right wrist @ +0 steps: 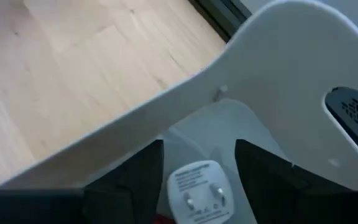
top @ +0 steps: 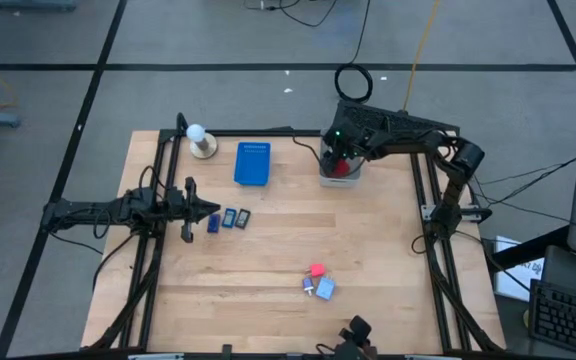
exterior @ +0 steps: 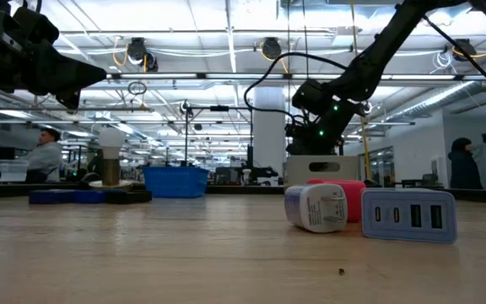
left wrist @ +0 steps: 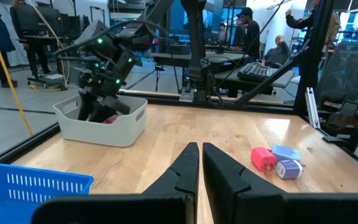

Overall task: Pick & Place Office items
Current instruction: Put the green charger adapter into the gray bin, then put the blue charger adapter into the gray bin

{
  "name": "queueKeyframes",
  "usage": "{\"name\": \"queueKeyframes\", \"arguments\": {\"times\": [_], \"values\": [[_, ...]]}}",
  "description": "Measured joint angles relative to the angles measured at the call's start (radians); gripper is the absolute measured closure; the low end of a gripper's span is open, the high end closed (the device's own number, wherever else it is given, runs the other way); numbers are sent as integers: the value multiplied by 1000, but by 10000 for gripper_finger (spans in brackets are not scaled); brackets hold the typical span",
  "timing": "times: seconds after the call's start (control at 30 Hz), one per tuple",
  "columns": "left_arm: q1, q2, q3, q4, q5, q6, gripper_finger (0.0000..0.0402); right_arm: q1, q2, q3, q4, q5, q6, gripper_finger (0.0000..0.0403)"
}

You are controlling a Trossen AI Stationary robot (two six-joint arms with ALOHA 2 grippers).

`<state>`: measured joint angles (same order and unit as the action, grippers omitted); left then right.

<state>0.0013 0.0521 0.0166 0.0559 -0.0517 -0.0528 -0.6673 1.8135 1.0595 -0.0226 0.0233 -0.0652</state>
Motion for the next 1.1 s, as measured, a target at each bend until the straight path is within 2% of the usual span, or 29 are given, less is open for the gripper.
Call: {"name": "queueKeyframes", "arguments": {"times": [0.23,0.47,0.57,0.7,0.8,0.9,1.1], "values": [[0,0,0,0,0,0,380,27,-94,0,9,4,-29,179],[0,0,0,0,0,0,380,86,-285,0,-89,-9,-26,165],[0,0,0,0,0,0,380,137,-400,-21,-154,-83,-14,171],[0,0,0,0,0,0,380,247,-581,-127,-145,-173,47,181],[0,0,0,0,0,0,380,356,-733,-245,-88,-207,96,187],[0,0,0,0,0,0,380,493,-872,-384,40,-208,109,191],[0,0,0,0,0,0,380,747,-1024,-627,403,-203,110,201]]}}
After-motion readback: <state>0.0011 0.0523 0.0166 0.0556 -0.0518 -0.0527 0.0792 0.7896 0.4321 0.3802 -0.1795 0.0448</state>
